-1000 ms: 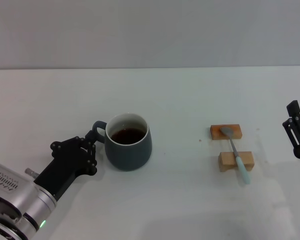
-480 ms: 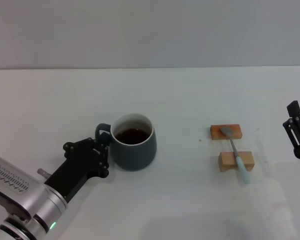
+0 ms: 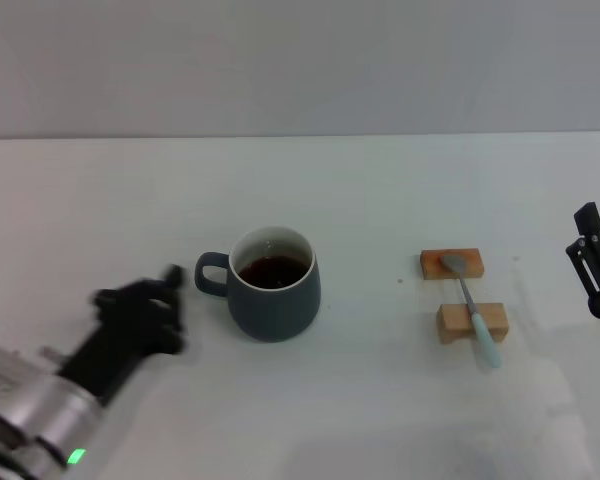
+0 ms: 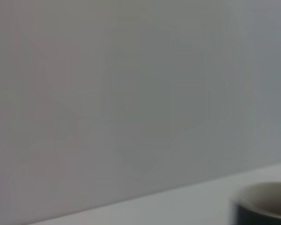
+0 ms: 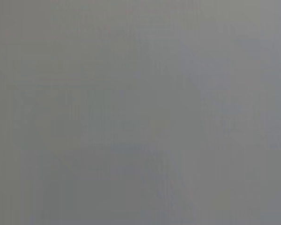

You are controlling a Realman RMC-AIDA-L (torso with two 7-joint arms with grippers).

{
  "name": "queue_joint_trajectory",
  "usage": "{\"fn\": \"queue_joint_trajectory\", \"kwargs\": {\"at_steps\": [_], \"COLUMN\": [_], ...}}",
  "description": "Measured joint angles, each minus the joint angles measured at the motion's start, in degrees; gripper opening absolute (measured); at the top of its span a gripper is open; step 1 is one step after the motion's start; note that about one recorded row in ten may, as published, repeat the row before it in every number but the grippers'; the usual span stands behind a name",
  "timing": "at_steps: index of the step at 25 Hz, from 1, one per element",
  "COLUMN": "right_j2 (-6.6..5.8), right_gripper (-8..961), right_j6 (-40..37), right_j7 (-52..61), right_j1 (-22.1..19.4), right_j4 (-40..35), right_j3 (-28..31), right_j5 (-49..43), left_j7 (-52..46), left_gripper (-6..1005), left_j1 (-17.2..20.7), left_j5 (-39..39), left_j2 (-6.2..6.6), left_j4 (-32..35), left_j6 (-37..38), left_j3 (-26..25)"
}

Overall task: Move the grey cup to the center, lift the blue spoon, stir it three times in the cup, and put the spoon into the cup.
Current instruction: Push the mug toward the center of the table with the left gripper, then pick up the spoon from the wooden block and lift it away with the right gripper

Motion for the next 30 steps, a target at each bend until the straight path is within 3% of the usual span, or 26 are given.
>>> {"fn": "queue_joint_trajectory", "kwargs": {"at_steps": [9,14,19,30], "right_j2": [0.17,0.22,0.29,0.35], "right_gripper": [826,826,827,827], "right_j6": [0.2,0.7,1.0,4.2], "right_j7": [0.0,0.0,0.0,0.1], "right_j1": [-0.9,-1.1,-1.9,-4.0], "right_j4": [0.1,0.3,0.5,2.6], "right_j3": [-0.2,-1.0,-3.1,-3.9], "right_j5": [0.0,0.1,0.3,0.4], "left_j7": [-4.9,-12.1,-12.2,-12.0], "left_gripper": [26,114,201,676], "left_j1": [9.6,10.8,11.3,11.3], "left_j5": [0.0,0.0,-0.1,0.0], "left_j2": [0.62,0.58,0.44,0.46], "left_j4": [3.8,8.5,9.4,11.1], "left_j6": [11.7,13.7,14.1,14.2], "left_j3": [-15.3,-16.3,-16.3,-16.4]}}
